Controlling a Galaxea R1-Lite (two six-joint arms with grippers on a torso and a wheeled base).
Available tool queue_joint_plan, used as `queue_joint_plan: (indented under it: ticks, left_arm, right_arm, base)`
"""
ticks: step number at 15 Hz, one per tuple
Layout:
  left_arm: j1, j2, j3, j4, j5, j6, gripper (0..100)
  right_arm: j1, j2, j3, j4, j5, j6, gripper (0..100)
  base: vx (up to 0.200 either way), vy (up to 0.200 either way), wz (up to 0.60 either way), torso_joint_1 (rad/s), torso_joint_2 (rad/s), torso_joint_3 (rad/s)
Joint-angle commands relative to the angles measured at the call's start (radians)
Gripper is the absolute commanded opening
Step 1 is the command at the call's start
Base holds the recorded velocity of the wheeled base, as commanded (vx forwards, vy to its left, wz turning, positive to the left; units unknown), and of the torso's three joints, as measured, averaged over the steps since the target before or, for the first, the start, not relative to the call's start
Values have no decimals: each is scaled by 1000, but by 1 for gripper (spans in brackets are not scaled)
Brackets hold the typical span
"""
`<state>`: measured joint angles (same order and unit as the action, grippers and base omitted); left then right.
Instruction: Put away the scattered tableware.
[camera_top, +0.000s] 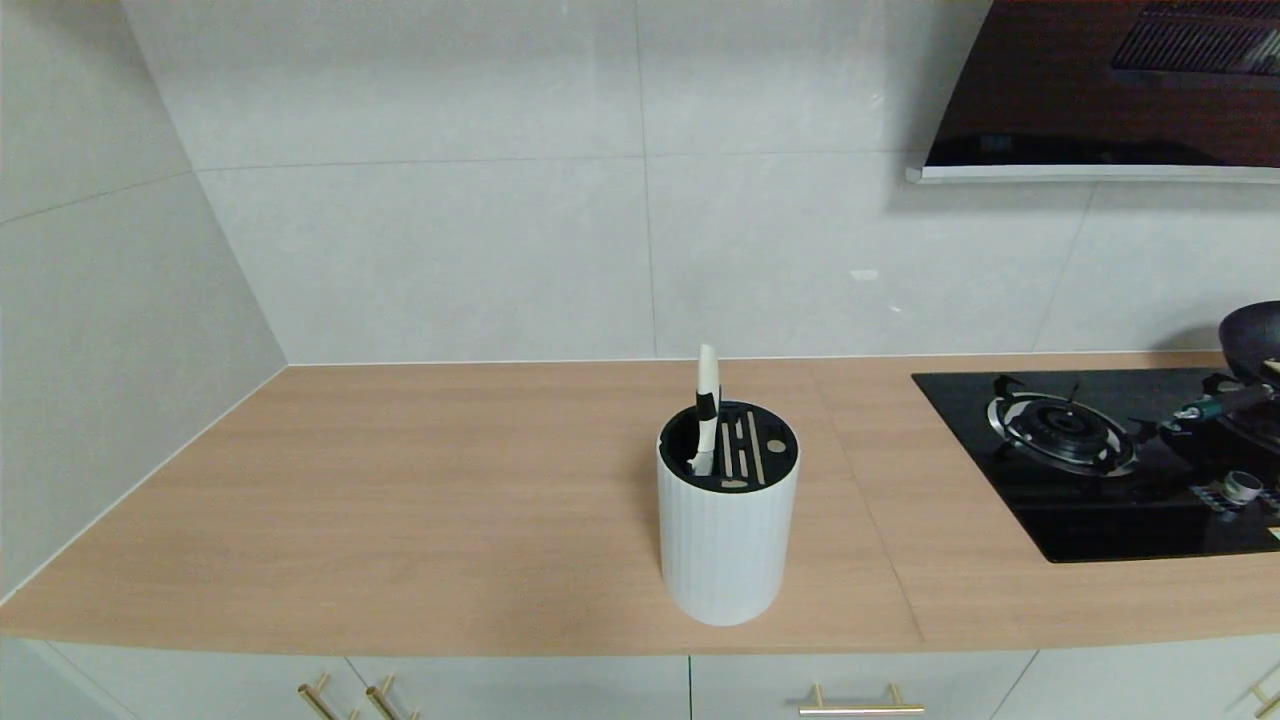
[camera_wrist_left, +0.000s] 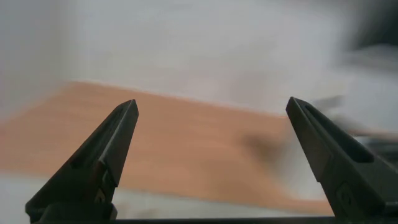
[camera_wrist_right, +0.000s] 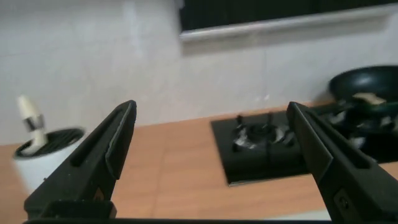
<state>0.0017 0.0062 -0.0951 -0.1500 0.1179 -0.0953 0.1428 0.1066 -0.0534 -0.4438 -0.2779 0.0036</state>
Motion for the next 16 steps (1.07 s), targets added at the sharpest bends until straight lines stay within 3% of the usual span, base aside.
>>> queue_joint_plan:
  ticks: [1,3,4,6,7,10,12,15,16]
  left_arm:
    - [1,-6,94,3,52,78,100]
    - [1,-6,89,135,52,124,100]
    - [1,-6,87,127,42,132,100]
    - [1,-6,92,136,-53,140,100]
    - [-2,-3,94,152,-103,138,100]
    - [-3,-3,94,150,-104,137,100]
    - [-3,-5,94,150,-101,83,100]
    - [-3,-5,92,150,-101,86,100]
    - [-3,-5,92,150,-101,86,100]
  right_arm:
    - [-2,-5,53,-42,-20,-60,100]
    - [-2,-5,53,76,-70,-96,100]
    - [-2,-5,53,154,-159,-103,100]
    - [-2,-5,53,246,-310,-102,100]
    - [-2,-5,53,277,-314,-99,100]
    - [-45,-5,53,320,-320,-100,100]
    - [-149,-102,53,382,-279,-132,100]
    - [-143,-105,53,375,-234,-128,100]
    - [-143,-105,53,376,-99,-108,100]
  base:
    - [0,0,0,0,0,0]
    - [0,0,0,0,0,0]
    - [0,0,0,0,0,0]
    - [0,0,0,0,0,0]
    - [0,0,0,0,0,0]
    - [0,0,0,0,0,0]
    - [0,0,0,0,0,0]
    - [0,0,0,0,0,0]
    - [0,0,0,0,0,0]
